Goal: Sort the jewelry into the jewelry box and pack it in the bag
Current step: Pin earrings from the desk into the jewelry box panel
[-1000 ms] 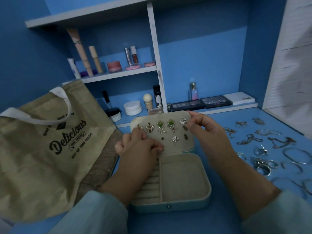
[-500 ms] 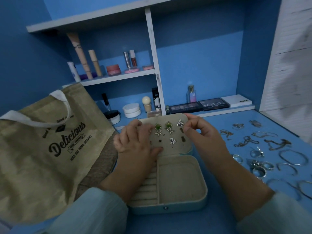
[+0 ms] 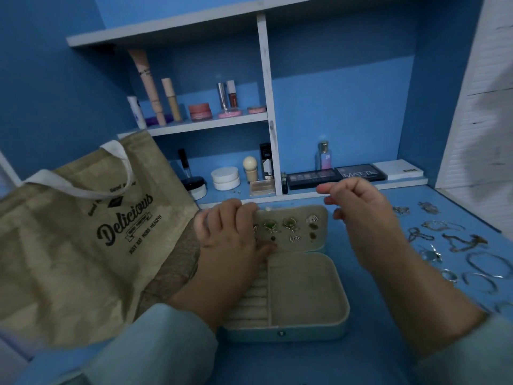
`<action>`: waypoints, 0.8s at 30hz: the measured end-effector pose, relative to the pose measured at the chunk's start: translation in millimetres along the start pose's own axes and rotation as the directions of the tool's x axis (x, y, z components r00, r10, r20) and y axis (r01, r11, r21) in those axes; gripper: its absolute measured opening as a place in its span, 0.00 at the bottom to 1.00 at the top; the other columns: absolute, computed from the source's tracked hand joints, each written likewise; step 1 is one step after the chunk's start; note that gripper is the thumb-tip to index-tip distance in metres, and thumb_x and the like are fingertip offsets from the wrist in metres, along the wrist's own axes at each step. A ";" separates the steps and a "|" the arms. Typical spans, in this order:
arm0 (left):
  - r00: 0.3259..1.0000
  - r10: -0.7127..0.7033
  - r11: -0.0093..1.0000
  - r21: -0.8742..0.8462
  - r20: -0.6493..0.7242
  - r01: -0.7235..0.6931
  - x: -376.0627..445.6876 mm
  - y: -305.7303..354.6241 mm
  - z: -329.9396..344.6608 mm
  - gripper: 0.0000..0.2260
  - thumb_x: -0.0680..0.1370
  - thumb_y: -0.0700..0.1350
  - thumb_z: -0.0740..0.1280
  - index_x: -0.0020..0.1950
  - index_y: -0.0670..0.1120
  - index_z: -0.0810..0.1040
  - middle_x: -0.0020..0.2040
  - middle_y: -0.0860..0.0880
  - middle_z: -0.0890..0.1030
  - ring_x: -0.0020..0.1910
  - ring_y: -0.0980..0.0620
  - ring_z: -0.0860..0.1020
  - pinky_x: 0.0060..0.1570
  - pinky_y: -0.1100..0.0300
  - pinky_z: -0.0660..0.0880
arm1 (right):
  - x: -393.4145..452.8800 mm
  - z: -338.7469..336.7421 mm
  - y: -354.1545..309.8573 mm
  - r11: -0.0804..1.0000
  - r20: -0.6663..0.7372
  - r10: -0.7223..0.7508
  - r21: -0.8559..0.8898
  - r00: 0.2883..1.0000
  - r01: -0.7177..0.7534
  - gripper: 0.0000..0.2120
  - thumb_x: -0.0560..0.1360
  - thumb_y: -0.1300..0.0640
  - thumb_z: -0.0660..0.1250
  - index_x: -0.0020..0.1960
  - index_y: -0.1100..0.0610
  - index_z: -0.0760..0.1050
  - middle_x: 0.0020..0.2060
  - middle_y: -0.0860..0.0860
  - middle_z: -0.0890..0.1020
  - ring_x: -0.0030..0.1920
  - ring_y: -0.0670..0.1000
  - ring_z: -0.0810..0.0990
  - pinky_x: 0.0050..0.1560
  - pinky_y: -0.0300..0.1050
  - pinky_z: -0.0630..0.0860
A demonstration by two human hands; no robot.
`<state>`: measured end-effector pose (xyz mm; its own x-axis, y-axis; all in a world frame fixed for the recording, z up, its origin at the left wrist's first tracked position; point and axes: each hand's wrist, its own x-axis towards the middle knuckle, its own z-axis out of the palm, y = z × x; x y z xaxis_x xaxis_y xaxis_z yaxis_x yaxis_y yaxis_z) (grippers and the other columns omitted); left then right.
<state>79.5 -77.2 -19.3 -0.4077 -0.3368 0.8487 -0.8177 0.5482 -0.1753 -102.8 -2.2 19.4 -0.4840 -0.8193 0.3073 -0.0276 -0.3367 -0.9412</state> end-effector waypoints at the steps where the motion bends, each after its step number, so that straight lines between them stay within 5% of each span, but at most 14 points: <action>1: 1.000 0.009 1.000 -0.005 -0.004 -0.009 -3.7 0.6 -1.2 0.26 0.68 0.62 0.63 0.56 0.45 0.66 0.54 0.45 0.65 0.52 0.45 0.66 0.55 0.45 0.62 | 3.8 -1.7 -3.3 0.998 0.004 0.032 -0.055 0.999 -0.032 0.09 0.73 0.63 0.63 0.36 0.54 0.74 0.40 0.52 0.82 0.39 0.48 0.75 0.40 0.40 0.71; 6: 0.992 0.063 0.996 0.064 -0.106 -0.057 -9.7 5.3 -7.5 0.21 0.70 0.59 0.58 0.52 0.44 0.66 0.54 0.43 0.64 0.48 0.45 0.65 0.49 0.49 0.61 | 14.1 -1.4 -22.9 0.931 0.257 0.185 -0.356 0.949 -0.085 0.09 0.71 0.66 0.66 0.34 0.58 0.71 0.29 0.51 0.76 0.29 0.46 0.73 0.32 0.35 0.73; 13: 0.980 0.071 0.996 0.061 -0.188 -0.061 -10.6 7.8 -4.4 0.20 0.69 0.58 0.59 0.50 0.44 0.65 0.52 0.43 0.65 0.47 0.45 0.65 0.47 0.51 0.60 | 43.0 16.6 -23.2 0.814 0.417 0.356 -0.579 0.837 -0.058 0.07 0.70 0.67 0.69 0.39 0.56 0.78 0.33 0.51 0.81 0.31 0.47 0.77 0.35 0.35 0.77; 24: 0.979 0.045 0.997 0.067 -0.199 -0.032 -14.0 8.0 -2.7 0.18 0.71 0.57 0.61 0.49 0.44 0.65 0.50 0.44 0.65 0.44 0.46 0.65 0.44 0.52 0.60 | 61.1 50.1 -4.2 0.560 0.663 0.493 -0.738 0.564 0.377 0.06 0.75 0.56 0.66 0.42 0.47 0.79 0.35 0.40 0.78 0.33 0.38 0.73 0.36 0.31 0.67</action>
<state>79.8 -66.0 -31.2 -0.3549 -0.1523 0.9224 -0.8294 0.5066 -0.2355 -88.5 -74.1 49.1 0.2932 -0.9354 -0.1976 -0.8432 -0.1556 -0.5146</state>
